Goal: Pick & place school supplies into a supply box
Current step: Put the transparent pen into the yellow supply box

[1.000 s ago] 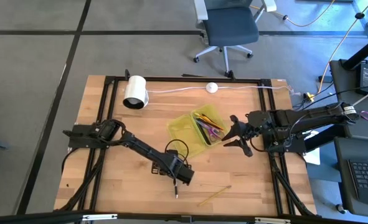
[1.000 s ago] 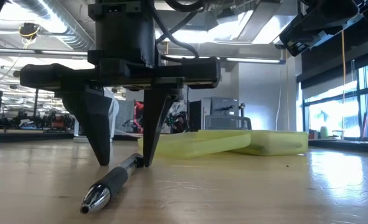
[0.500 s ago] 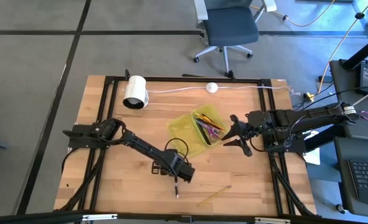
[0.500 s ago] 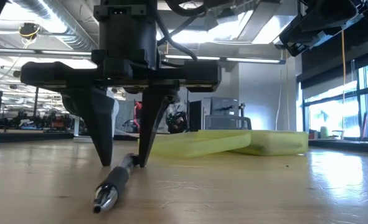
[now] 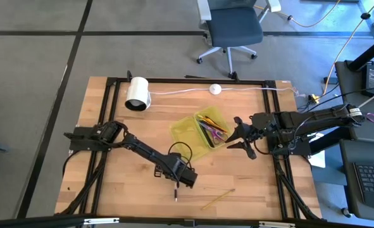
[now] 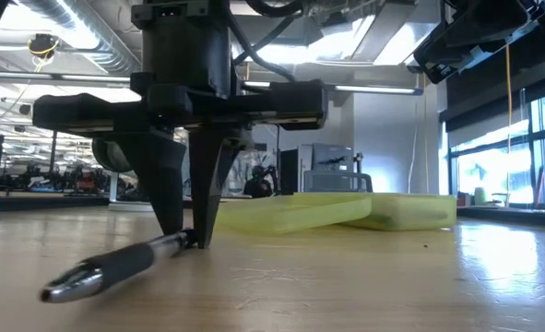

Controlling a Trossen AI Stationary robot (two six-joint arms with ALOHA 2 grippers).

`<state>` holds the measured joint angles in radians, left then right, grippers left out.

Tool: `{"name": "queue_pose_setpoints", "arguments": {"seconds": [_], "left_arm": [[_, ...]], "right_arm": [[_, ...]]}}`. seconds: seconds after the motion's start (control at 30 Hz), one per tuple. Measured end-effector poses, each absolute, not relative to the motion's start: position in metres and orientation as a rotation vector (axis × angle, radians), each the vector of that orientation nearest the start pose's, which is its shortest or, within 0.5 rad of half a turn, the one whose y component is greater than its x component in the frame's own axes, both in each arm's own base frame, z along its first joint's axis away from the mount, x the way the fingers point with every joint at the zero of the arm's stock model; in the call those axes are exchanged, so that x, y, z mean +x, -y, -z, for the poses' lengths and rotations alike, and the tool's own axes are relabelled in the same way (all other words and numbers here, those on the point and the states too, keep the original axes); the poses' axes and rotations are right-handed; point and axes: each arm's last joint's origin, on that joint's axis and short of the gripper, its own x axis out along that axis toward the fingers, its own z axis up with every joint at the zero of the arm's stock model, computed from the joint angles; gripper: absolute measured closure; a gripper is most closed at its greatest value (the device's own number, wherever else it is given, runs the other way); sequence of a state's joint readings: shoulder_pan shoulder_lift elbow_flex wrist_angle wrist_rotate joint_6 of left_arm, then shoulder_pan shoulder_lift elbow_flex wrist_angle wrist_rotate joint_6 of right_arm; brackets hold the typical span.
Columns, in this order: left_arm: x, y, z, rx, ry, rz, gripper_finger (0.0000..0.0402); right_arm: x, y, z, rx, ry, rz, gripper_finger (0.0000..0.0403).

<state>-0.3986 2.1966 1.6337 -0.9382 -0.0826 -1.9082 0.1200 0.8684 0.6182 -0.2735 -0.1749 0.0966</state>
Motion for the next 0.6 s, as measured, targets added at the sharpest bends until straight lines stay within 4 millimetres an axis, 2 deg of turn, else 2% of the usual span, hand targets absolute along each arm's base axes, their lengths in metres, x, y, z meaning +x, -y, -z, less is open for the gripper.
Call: {"name": "queue_pose_setpoints", "arguments": {"seconds": [0.2,0.3,0.47,0.6], "left_arm": [[0.387,0.16,-0.148,-1.104,-1.141,-1.056,0.0347],[0.386,0.157,-0.159,-1.064,-1.12,-1.015,0.0349],[0.384,0.15,-0.191,-0.973,-0.994,-0.929,0.0349],[0.376,0.138,-0.235,-0.838,-0.808,-0.867,0.0348]], "right_arm": [[0.183,-0.027,-0.254,0.113,-0.54,-0.261,0.0282],[0.183,-0.027,-0.254,0.114,-0.54,-0.261,0.0282],[0.183,-0.027,-0.255,0.119,-0.539,-0.26,0.0282],[0.184,-0.027,-0.257,0.149,-0.519,-0.255,0.0282]]}}
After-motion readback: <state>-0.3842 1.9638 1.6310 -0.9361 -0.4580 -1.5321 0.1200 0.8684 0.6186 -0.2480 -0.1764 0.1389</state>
